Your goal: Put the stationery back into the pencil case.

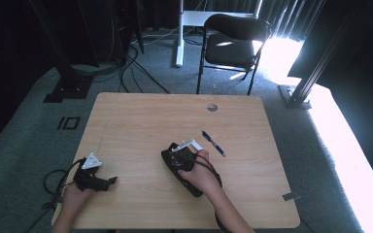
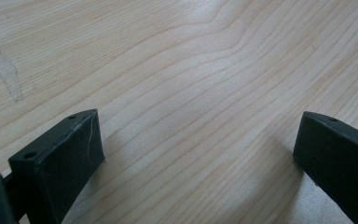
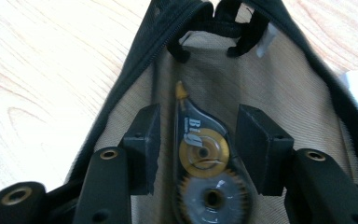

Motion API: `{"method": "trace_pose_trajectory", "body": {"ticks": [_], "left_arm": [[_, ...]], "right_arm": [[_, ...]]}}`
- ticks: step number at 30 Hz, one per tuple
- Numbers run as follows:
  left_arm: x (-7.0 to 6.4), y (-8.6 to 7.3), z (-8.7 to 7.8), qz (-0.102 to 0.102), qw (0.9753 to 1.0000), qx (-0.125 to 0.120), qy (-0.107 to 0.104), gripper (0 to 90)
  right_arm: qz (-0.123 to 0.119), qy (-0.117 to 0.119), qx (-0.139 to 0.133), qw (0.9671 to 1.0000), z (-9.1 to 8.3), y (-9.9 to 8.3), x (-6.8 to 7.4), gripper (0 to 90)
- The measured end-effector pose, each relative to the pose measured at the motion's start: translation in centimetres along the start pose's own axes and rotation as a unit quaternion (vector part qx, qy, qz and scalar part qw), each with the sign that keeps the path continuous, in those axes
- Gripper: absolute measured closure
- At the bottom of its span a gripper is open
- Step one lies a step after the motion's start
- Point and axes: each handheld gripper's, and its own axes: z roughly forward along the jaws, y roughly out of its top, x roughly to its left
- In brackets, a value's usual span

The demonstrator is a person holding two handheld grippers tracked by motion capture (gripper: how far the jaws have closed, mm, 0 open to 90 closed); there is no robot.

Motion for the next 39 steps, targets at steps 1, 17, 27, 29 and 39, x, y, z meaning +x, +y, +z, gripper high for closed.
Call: {"method": "trace_pose_trajectory", "body": {"ticks": [1,17,27,29,39], "left_arm": [[0.0,0.0,0.0,0.0,1.0,0.0,0.0,1.6],[0.0,0.0,0.0,0.0,1.0,0.0,0.001,1.6],[0.0,0.0,0.0,-0.001,1.0,0.0,0.0,1.6],[0.0,0.0,0.0,0.0,1.0,0.0,0.0,1.6],[0.0,0.0,0.0,-0.001,1.0,0.0,0.0,1.6]], "right_arm": [[0.0,0.004,-0.004,1.0,-0.2,0.0,0.0,50.2],[0.011,0.014,-0.114,0.9934,-6.6,0.2,-3.5,48.8],[0.03,-0.027,-0.122,0.9917,-5.5,0.0,-8.5,46.4],[0.036,-0.026,-0.114,0.9925,-4.5,-0.1,-9.3,46.3],[0.043,-0.028,-0.07,0.9963,0.3,-0.9,-10.9,46.2]]}}
